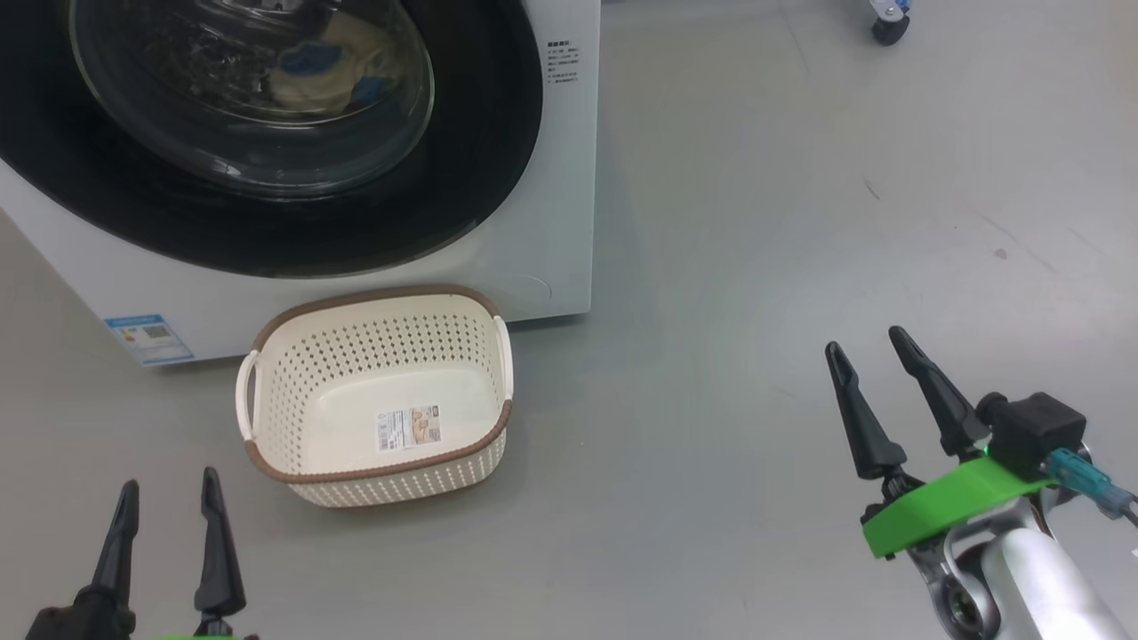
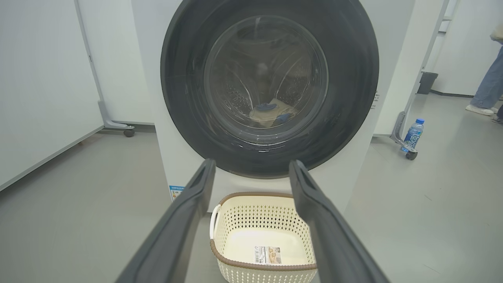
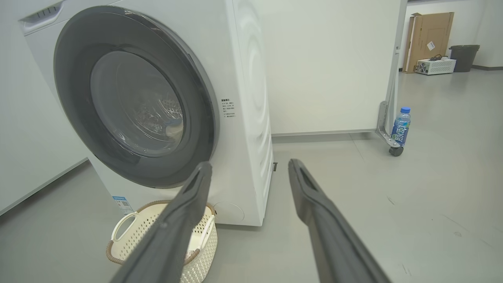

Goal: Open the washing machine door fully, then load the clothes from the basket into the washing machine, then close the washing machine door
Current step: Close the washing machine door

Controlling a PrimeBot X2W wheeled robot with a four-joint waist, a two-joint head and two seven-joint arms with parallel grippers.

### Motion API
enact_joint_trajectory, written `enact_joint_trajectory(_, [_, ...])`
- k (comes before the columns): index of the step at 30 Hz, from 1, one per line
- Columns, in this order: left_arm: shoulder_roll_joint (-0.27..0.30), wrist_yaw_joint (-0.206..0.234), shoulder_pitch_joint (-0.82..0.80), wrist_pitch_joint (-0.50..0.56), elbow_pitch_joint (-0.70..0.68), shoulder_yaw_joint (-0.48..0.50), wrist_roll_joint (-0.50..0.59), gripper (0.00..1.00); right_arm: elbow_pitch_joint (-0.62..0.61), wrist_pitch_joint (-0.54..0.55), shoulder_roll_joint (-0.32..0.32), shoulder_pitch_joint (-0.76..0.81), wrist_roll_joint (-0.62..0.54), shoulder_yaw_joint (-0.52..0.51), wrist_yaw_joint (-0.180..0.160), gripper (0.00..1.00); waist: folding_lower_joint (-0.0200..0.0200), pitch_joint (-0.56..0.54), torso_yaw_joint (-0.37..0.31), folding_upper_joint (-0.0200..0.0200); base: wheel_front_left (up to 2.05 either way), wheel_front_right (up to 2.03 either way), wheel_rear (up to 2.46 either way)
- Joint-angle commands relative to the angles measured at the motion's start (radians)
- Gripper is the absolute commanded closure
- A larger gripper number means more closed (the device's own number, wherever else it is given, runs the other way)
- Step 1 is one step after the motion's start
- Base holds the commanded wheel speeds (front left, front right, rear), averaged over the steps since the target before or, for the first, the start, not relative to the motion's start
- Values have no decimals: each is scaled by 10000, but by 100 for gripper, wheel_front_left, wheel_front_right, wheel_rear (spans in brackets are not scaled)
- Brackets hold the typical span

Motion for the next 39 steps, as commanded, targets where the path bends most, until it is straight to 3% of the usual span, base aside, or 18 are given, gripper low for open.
enact_joint_trajectory(1, [226,8,-187,43,-396,301,8,0,-360,-66,-31,-143,-96,111,-32,0,1,-41,12,-1,0,0,0])
enact_joint_trajectory(39, [319,374,-110,61,-294,161,-267,0,-320,-67,33,-113,-132,-23,-32,0,1,-41,528,-1,0,0,0])
